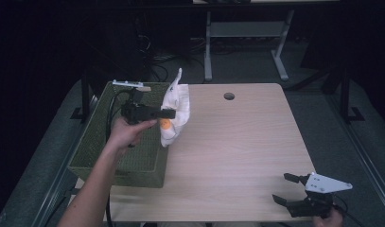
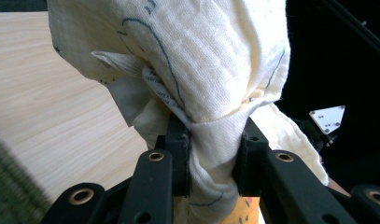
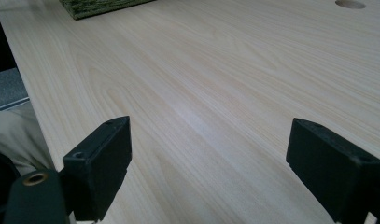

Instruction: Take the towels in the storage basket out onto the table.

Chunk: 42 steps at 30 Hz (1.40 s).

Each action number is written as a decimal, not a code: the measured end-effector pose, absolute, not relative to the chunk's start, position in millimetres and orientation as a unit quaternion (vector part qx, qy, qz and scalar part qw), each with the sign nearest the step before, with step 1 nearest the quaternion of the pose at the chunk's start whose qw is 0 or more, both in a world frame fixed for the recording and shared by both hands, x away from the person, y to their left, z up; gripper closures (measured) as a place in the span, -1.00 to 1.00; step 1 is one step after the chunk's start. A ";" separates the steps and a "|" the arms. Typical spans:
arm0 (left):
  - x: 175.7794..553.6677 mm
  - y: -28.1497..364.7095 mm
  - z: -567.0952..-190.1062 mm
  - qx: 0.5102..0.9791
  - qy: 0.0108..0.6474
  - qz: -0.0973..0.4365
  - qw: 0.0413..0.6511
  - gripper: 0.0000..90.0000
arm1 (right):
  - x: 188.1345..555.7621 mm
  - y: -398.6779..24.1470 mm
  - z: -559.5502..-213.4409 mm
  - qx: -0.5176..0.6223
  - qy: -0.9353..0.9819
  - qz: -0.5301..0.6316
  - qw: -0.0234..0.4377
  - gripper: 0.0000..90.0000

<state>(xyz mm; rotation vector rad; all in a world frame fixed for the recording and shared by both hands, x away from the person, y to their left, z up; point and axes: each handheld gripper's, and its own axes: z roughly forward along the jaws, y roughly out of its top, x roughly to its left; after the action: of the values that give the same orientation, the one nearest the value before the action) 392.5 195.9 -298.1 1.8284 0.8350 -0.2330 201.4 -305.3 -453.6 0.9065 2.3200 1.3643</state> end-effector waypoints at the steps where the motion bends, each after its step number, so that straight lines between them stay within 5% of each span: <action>1: 392.8 192.4 -298.0 0.767 0.348 -0.098 0.530 0.60 | 201.2 -305.2 -453.5 0.316 0.808 0.475 0.150 -0.69; 42: 403.8 83.2 -330.2 0.802 0.312 -0.127 0.493 0.60 | 203.2 -308.8 -451.2 0.305 0.807 0.483 0.150 -0.69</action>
<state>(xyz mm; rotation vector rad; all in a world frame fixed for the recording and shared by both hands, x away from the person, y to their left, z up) 403.8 83.2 -330.2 1.9459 0.7557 -0.3090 203.2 -308.8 -451.2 0.8773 2.3176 1.3887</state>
